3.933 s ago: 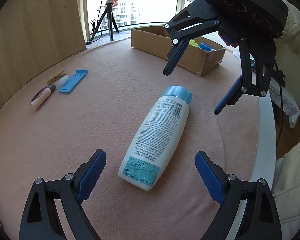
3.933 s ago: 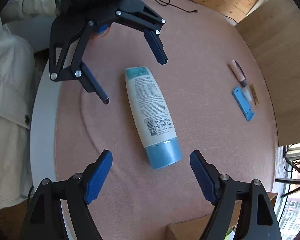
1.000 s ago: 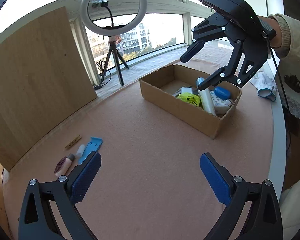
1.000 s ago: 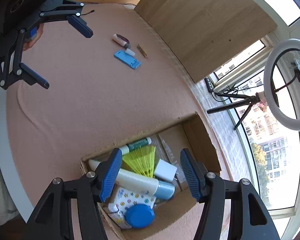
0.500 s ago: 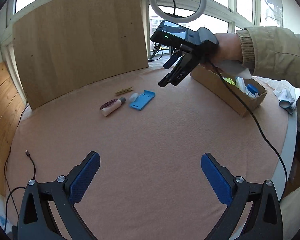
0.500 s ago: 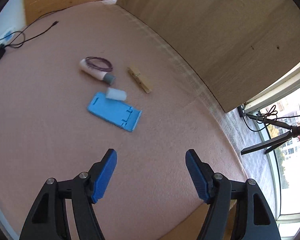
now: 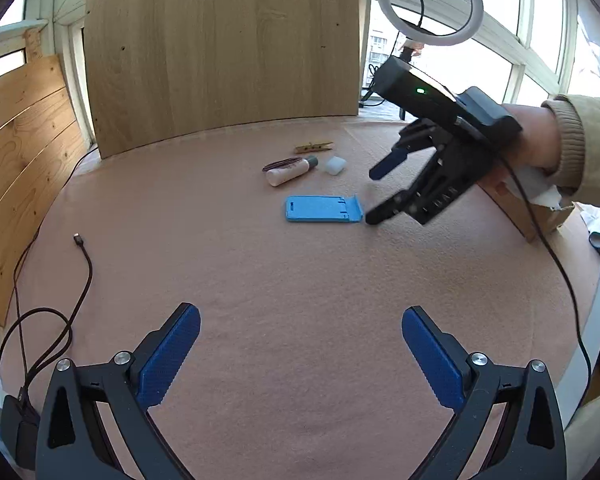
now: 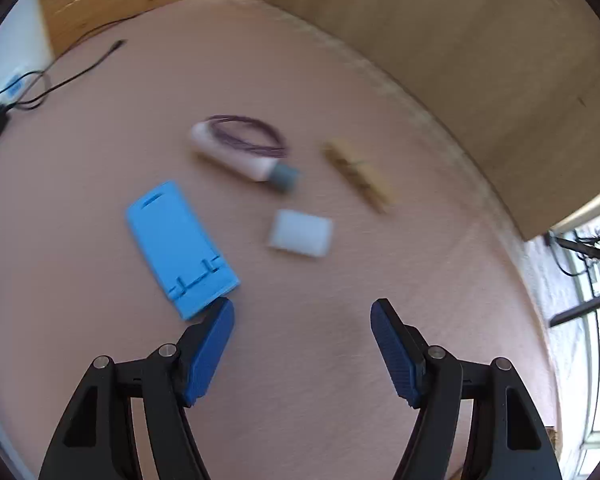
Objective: Organize objects
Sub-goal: 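Move the right tool back toward the blue phone stand, then grasp the blue phone stand's base with the right gripper while the left gripper grips its other end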
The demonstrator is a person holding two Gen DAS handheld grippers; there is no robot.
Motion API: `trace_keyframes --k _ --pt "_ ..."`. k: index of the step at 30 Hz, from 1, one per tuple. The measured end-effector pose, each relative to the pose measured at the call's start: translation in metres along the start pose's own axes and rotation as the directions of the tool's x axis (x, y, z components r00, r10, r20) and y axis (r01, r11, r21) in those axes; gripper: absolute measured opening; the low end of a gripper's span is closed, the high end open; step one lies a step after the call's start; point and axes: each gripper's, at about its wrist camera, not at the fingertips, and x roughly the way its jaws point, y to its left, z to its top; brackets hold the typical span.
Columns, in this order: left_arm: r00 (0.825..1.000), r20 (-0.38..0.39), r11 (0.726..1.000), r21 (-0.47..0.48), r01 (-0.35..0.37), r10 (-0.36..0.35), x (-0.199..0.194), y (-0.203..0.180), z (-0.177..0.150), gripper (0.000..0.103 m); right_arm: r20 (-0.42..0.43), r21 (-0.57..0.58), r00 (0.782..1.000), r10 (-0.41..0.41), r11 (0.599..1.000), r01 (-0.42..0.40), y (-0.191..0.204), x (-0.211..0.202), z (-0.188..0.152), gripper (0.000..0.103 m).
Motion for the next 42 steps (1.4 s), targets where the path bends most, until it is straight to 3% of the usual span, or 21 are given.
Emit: trace_keyframes --k 1,2,4,7,13,15,18,23,27,31,36,39,40,41,42 --pt "1.0 -0.003 1.0 -0.012 -0.004 0.004 0.001 0.002 -0.001 0.102 -0.007 -0.041 0.997 0.077 0.996 -0.077 0.017 -0.003 -0.003 0.067" --pt "1.0 -0.005 1.0 -0.023 -0.009 0.009 0.002 0.004 -0.001 0.102 -0.005 -0.076 0.996 0.09 0.993 -0.091 0.03 -0.005 -0.006 0.067" --pt "1.0 -0.007 0.999 -0.04 -0.016 0.016 0.003 0.005 -0.001 0.102 0.023 -0.073 0.998 0.054 0.996 -0.053 0.038 -0.011 -0.011 0.067" --pt "1.0 -0.007 0.998 -0.056 -0.022 0.021 0.006 0.009 -0.001 0.102 0.064 -0.01 0.993 0.102 0.995 -0.101 0.033 -0.014 -0.014 0.067" --pt "1.0 -0.013 0.997 -0.074 -0.027 0.026 0.009 0.016 -0.001 0.102 0.118 -0.006 0.985 0.128 0.992 -0.128 0.031 -0.007 -0.005 0.066" --pt "1.0 -0.01 0.996 -0.089 -0.024 0.023 0.009 0.019 -0.002 0.102 0.124 -0.025 0.982 0.141 0.99 -0.139 0.033 -0.005 -0.003 0.059" --pt "1.0 -0.007 0.994 -0.11 -0.015 0.014 0.009 0.023 -0.004 0.102 0.122 -0.048 0.979 0.162 0.986 -0.157 0.033 -0.003 0.001 0.033" --pt "1.0 -0.011 0.996 -0.094 0.006 -0.007 0.013 0.026 -0.008 0.102 0.099 -0.099 0.976 0.194 0.978 -0.184 0.05 -0.007 -0.003 0.033" --pt "0.996 -0.028 0.996 -0.045 0.082 -0.083 0.019 0.021 -0.011 0.102 0.075 -0.191 0.968 0.238 0.956 -0.22 0.076 -0.015 -0.017 0.033" --pt "0.978 -0.083 0.978 0.067 0.198 -0.193 0.027 0.002 -0.017 0.102 0.032 -0.318 0.96 0.277 0.914 -0.253 0.103 -0.026 -0.037 0.033" --pt "0.941 -0.177 0.918 0.227 0.324 -0.288 0.03 -0.033 -0.031 0.1 -0.045 -0.511 0.938 0.344 0.798 -0.318 0.137 -0.041 -0.067 0.033" --pt "0.909 -0.235 0.869 0.288 0.402 -0.343 0.029 -0.053 -0.041 0.088 -0.098 -0.594 0.915 0.391 0.715 -0.369 0.154 -0.048 -0.085 0.033" --pt "0.901 -0.255 0.853 0.309 0.42 -0.351 0.028 -0.06 -0.045 0.082 -0.114 -0.607 0.909 0.4 0.697 -0.383 0.158 -0.05 -0.088 0.033" --pt "0.904 -0.25 0.844 0.337 0.417 -0.347 0.025 -0.066 -0.049 0.082 -0.124 -0.616 0.907 0.402 0.685 -0.388 0.16 -0.05 -0.09 0.033" --pt "0.895 -0.259 0.83 0.346 0.436 -0.363 0.024 -0.07 -0.052 0.073 -0.134 -0.62 0.904 0.406 0.677 -0.396 0.16 -0.051 -0.091 0.033"
